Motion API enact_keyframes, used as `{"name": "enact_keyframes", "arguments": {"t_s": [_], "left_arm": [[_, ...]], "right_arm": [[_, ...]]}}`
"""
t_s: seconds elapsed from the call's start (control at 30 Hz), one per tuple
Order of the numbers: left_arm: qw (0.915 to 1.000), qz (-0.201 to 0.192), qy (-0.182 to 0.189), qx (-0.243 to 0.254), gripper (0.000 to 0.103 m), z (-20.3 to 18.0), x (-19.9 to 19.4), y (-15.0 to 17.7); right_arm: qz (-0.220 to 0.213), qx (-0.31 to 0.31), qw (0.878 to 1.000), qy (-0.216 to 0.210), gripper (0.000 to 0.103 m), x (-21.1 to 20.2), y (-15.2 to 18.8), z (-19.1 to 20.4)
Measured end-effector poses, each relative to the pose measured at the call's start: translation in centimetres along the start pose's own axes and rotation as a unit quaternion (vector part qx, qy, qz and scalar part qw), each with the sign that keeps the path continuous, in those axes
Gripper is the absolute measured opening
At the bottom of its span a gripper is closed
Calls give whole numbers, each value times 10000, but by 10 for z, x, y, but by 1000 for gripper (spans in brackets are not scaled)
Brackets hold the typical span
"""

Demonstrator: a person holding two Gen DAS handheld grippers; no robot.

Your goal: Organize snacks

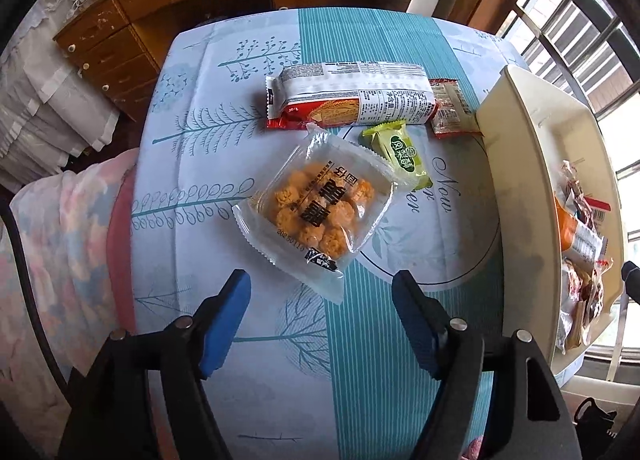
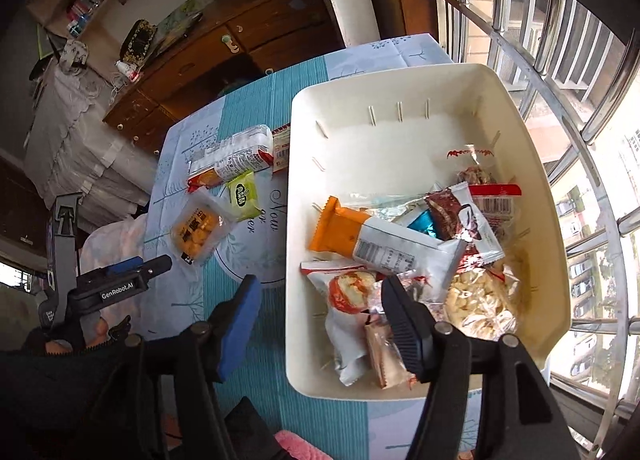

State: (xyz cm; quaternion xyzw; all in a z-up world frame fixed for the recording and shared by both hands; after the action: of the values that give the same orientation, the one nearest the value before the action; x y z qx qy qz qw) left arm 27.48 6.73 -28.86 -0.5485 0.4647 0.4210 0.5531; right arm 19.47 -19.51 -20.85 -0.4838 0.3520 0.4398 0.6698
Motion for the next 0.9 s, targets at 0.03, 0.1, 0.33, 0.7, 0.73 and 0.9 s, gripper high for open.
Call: {"name": "enact_keyframes", "arguments": {"t_s": [0.03,0.1,0.33,0.7,0.73,0.9], "left_arm": [[9999,-35,8,106,75,-1,1,-1],[9994,-99,17,324,76,-2,4,-2],[9943,-371,72,994,79,-9,17,-7],[9874,-687,417,1363,84,-6,43,-21],[9868,-689,448,1395,85,-7,47,-21],[9849,-677,412,1539,90,-8,62,-23]], "right_arm": [[7,45,10000,-33,64,3,0,4],[-12,118,9999,-114,64,9,-2,14],[-247,210,9991,-290,65,27,-16,52],[-522,-208,9984,-8,65,70,-55,98],[-538,-277,9982,40,65,73,-57,100],[-436,-495,9975,263,65,97,-70,108]]}}
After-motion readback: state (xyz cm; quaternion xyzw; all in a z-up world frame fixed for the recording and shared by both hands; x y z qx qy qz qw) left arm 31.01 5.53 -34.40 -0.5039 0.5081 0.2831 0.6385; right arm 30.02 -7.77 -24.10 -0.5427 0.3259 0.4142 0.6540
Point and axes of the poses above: each gripper's, at about its wrist camera, not at the fingertips, and x roughly the way its jaws point, z to its left, y to its underside, the point moved 6 cm from there along x, roughly the way its jaws point, and after that the axes turned 4 degrees about -x, right-handed, at the moved point
